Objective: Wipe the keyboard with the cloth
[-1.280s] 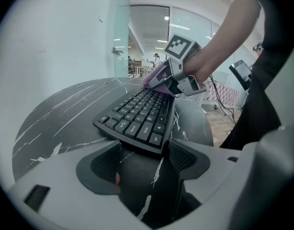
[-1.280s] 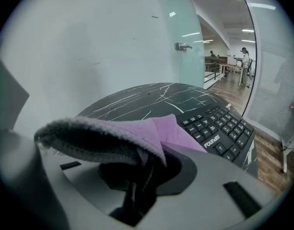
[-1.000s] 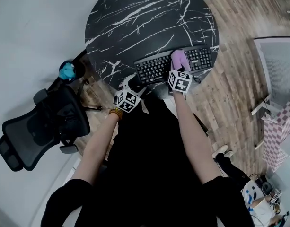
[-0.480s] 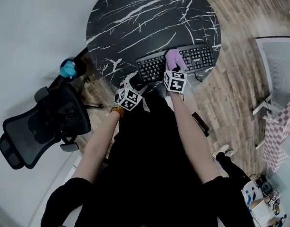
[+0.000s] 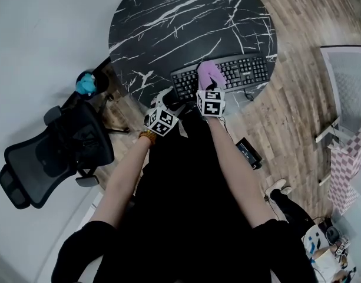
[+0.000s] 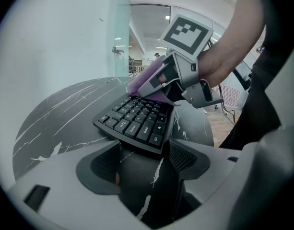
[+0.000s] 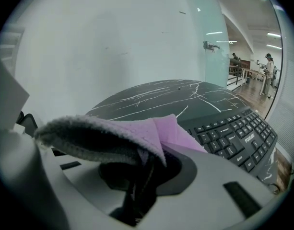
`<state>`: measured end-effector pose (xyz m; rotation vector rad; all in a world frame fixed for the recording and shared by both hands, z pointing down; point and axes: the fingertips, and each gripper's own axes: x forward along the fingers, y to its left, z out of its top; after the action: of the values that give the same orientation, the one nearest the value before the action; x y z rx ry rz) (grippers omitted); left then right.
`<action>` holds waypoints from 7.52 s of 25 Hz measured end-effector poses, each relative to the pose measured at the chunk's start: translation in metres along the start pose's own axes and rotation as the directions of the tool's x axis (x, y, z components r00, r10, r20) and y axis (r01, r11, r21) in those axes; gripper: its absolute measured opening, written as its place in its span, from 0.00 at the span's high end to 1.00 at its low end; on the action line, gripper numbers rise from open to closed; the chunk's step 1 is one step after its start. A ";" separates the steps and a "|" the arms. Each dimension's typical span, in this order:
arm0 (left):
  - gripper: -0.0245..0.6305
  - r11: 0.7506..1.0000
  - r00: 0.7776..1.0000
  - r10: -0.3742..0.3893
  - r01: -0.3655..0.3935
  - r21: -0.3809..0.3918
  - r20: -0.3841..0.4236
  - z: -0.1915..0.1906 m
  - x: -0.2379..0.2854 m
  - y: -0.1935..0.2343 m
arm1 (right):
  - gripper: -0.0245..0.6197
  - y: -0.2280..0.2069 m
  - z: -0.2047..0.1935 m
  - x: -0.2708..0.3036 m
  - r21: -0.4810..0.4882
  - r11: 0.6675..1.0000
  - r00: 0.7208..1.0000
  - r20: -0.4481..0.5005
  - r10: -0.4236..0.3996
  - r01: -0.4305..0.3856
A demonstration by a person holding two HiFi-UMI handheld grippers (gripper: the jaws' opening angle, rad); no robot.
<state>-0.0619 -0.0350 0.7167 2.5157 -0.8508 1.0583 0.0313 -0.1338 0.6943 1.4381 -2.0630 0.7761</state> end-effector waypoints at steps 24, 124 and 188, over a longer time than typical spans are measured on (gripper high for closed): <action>0.49 1.000 1.000 0.007 -0.007 -0.010 -0.010 0.001 0.000 0.000 | 0.84 0.066 -0.009 0.000 -0.230 0.956 0.983 -0.052 0.175 -0.182; 0.49 1.000 0.999 0.015 -0.016 -0.021 -0.044 0.000 0.001 0.001 | 0.83 -0.229 -0.002 -0.052 0.173 0.938 0.948 0.052 -0.313 0.300; 0.49 1.000 0.999 0.003 -0.004 -0.029 -0.034 0.002 0.002 0.002 | 0.83 -0.019 -0.020 -0.023 0.072 0.994 0.995 0.041 -0.088 0.085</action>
<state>-0.0614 -0.0385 0.7167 2.4660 -0.8557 1.0795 0.0575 -0.1099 0.6962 1.5855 -2.0093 0.7955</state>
